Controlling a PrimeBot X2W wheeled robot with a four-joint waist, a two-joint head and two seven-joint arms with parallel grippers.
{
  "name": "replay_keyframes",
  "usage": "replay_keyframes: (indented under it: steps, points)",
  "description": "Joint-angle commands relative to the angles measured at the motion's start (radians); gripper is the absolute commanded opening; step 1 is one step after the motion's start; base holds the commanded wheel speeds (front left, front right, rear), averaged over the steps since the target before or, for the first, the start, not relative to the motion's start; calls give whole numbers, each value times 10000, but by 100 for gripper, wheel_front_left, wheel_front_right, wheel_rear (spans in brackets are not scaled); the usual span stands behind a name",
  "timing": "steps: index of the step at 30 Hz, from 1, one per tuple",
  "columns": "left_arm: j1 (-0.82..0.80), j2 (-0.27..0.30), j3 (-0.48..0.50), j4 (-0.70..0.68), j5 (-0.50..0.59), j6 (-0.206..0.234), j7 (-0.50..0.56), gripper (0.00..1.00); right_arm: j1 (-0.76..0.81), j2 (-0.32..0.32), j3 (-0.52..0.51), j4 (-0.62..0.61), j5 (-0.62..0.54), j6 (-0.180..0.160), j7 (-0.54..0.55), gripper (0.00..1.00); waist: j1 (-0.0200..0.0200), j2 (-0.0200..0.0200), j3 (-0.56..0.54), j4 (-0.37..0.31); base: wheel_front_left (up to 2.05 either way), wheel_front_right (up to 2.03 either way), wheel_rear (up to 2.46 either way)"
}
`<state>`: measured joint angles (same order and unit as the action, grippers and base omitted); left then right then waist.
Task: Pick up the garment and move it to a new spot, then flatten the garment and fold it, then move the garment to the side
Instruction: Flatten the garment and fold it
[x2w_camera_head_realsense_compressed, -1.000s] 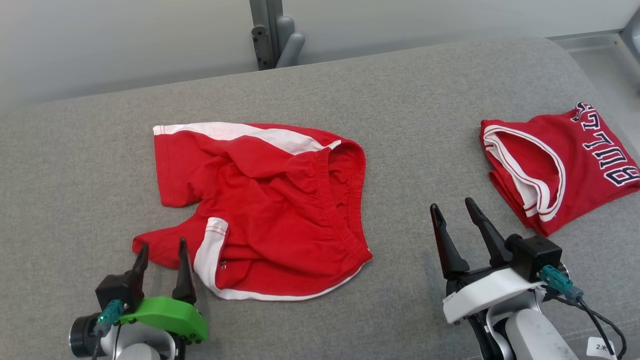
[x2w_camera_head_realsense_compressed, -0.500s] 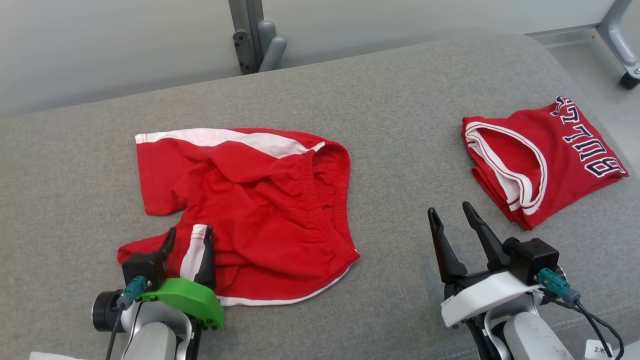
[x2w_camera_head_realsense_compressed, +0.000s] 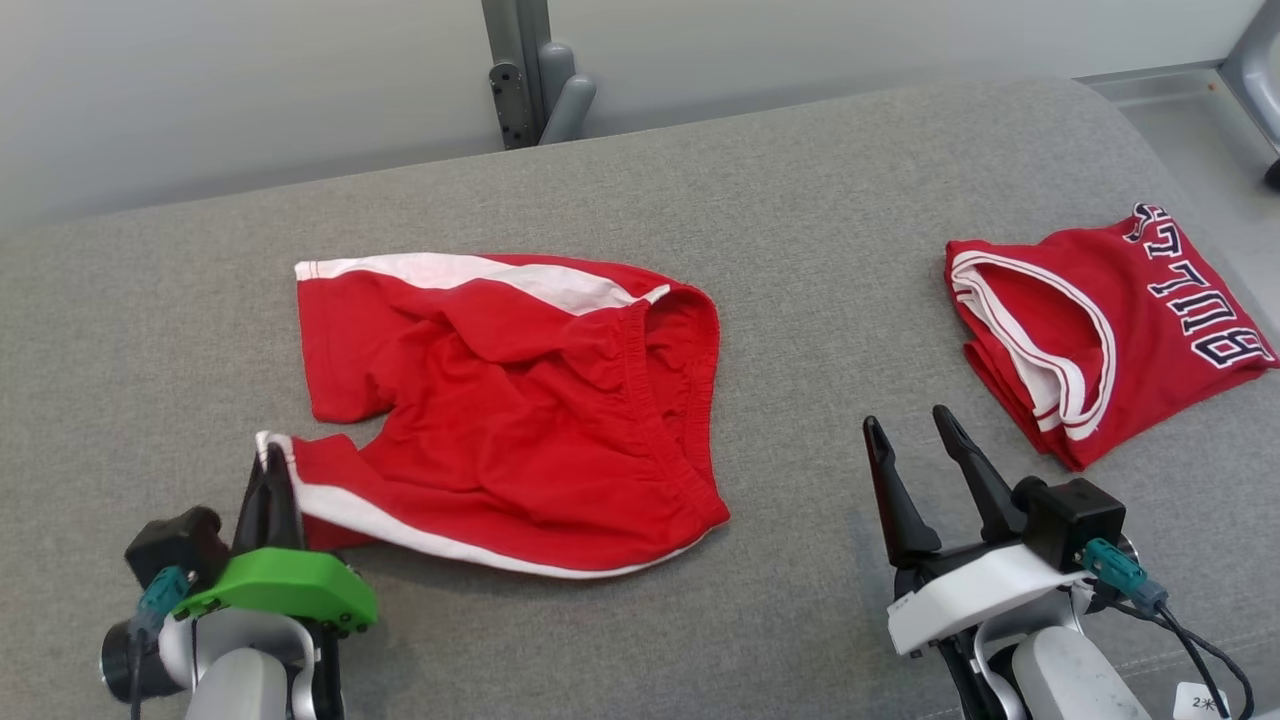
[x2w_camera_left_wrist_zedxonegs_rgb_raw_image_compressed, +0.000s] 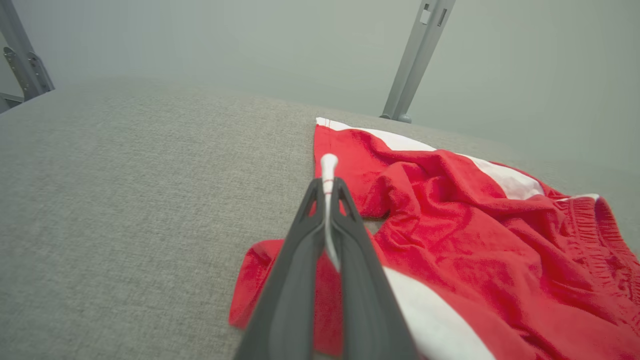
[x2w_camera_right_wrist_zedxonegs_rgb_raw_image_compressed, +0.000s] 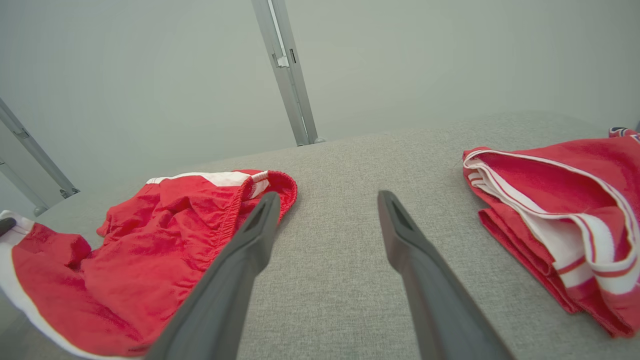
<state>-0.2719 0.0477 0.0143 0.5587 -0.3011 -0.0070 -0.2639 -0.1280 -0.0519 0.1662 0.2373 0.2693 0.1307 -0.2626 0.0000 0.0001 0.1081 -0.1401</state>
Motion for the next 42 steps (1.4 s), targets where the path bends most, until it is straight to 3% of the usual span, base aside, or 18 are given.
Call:
replay_keyframes:
  steps: [1, 5, 6, 7, 11, 14, 25, 42]
  points:
    - [319, 56, 308, -201, -146, 240, 3, 0, 86, -14, -15, -1, -46, -2, -25, 100, 0, -1, -16, 111, 0, 0, 0]
    - [722, 56, 732, -333, -522, 599, 3, 0, 90, -13, 1, 30, -44, -2, -25, 100, 0, -1, -12, 203, 0, 0, 0]
    - [830, 55, 778, -276, -616, 652, 3, 37, 84, -12, 12, 41, -31, -2, -25, 100, 0, -1, -10, 220, 0, 0, 0]
    - [929, 56, 815, -188, -698, 719, 3, 100, 81, -11, 24, 48, -23, -2, -25, 100, 0, -1, -11, 229, 0, 0, 0]
    - [1164, 61, 1066, -31, -949, 1032, 3, 100, 27, -10, 54, 88, -7, -2, -25, 100, 0, -1, -30, 210, 0, 0, 0]
    - [1534, 56, 1237, -332, -433, 1288, 3, 100, 69, -11, 18, 91, -50, -2, -25, 100, 0, -1, -155, 158, 0, 0, 0]
    - [2463, 59, 808, -1518, 938, 788, 3, 100, 477, -4, -45, -5, -285, -2, -25, 100, 0, -1, -754, 325, 0, 0, 0]
    - [3574, 58, 202, -2314, 1422, 515, 4, 100, 1007, -1, 36, -42, -390, -2, -25, 100, 0, -1, -1515, 572, 0, 0, 0]
